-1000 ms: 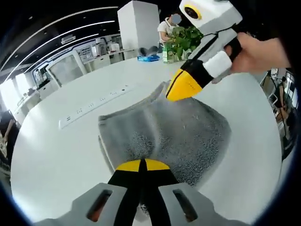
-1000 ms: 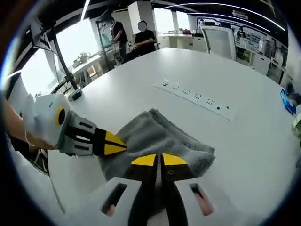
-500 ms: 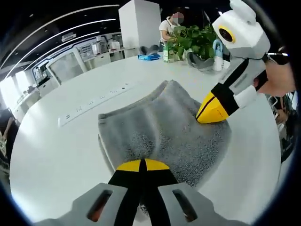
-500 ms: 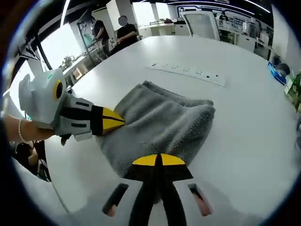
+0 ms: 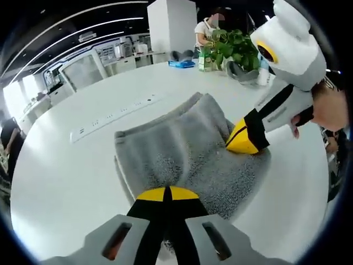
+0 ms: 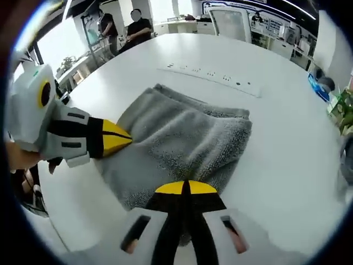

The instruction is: Fold the towel on the table until its edges align and the towel forms a compact rectangular stack.

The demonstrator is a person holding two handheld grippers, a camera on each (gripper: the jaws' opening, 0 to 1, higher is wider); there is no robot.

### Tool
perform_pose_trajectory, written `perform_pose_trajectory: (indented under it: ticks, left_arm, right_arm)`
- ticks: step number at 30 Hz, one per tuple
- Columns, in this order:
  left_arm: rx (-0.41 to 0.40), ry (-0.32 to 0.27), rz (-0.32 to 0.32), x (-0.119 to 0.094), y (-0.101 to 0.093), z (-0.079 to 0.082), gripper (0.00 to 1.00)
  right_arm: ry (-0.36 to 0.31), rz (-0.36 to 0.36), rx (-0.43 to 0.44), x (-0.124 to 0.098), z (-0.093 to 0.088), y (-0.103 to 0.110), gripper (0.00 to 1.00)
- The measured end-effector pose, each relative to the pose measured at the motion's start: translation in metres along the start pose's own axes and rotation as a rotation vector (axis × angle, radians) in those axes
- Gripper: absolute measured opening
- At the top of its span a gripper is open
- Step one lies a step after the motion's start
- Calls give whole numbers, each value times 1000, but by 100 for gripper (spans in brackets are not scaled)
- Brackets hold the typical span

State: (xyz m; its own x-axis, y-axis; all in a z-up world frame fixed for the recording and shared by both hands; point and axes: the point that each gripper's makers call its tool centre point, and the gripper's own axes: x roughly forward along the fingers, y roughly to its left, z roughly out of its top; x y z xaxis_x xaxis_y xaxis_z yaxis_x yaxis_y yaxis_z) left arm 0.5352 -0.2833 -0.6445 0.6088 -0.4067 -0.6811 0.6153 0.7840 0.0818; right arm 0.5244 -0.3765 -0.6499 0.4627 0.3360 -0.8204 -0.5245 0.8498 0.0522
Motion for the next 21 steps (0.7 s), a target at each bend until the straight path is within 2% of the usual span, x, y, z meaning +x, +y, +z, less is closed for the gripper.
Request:
perform_pose_trajectory:
  ticks: [3,6,10,12,13,17,21]
  left_arm:
    - [10,1,4,-1,0,0,1]
    - [-77,-9,-7,-7,3,4,2]
    - [-112,-40,-3,-21,8,12,1]
    - [-148,-72,-2,-28,8,20,2]
    - [-161,-110,0,-34,8,27,3]
    - [-149,-175,-15,-56,5,43,15]
    - [-128,-223,-16,-82,2,50,17]
  right_arm:
    - [5,3,-5,-1,1,-1,0]
    - [-25,31,4,-7,3,0,0]
    - [-77,44,3,-20,10,1,0]
    - [-107,55,1,-28,15,4,0]
    - [-119,59,-3,-31,17,6,0]
    - [-197,55,-4,-52,30,11,0]
    - [-293,55,32,-78,39,17,9]
